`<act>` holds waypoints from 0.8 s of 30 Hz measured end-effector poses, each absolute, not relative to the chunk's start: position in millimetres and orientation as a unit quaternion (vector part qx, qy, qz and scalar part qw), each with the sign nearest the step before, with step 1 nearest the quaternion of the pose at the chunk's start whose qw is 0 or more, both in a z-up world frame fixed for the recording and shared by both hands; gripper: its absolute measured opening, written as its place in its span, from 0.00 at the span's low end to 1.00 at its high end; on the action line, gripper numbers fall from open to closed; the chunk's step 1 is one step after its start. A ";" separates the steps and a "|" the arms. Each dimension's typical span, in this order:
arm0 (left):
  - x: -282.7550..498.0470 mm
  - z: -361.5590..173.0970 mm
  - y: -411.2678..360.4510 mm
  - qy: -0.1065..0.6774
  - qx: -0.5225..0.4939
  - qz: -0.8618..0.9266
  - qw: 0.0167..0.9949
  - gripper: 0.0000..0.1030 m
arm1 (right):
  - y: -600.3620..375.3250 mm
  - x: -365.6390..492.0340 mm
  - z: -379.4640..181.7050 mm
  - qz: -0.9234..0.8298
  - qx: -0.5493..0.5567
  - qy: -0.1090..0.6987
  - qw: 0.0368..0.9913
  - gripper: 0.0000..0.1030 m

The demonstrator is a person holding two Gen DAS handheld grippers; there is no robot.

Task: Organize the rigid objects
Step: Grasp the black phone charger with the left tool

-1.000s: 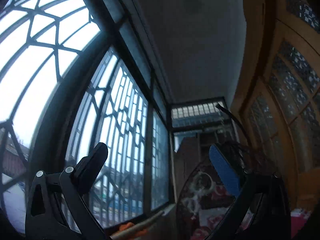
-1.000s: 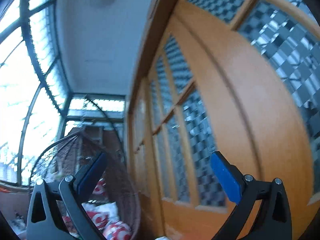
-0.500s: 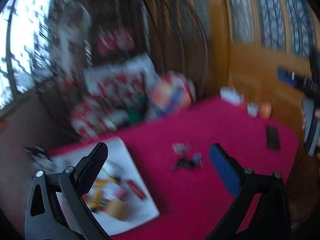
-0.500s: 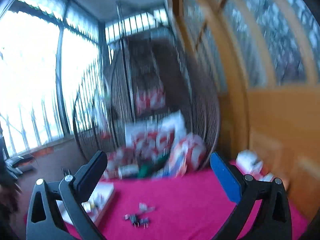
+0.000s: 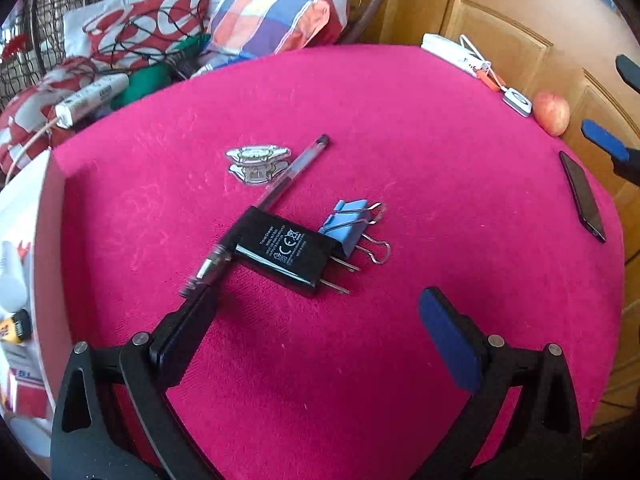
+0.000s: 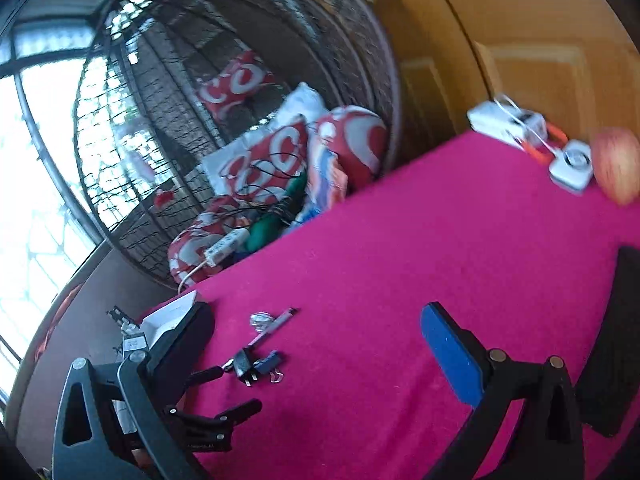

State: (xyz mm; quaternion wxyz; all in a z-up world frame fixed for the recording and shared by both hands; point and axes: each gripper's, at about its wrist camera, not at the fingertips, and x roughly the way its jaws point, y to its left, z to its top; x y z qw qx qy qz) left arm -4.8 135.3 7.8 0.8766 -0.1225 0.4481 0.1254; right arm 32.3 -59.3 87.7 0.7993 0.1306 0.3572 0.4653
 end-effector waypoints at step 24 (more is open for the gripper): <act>-37.3 14.2 148.2 0.413 -0.136 0.139 0.890 0.60 | 40.9 20.2 57.5 0.520 -0.009 0.379 0.765 1.00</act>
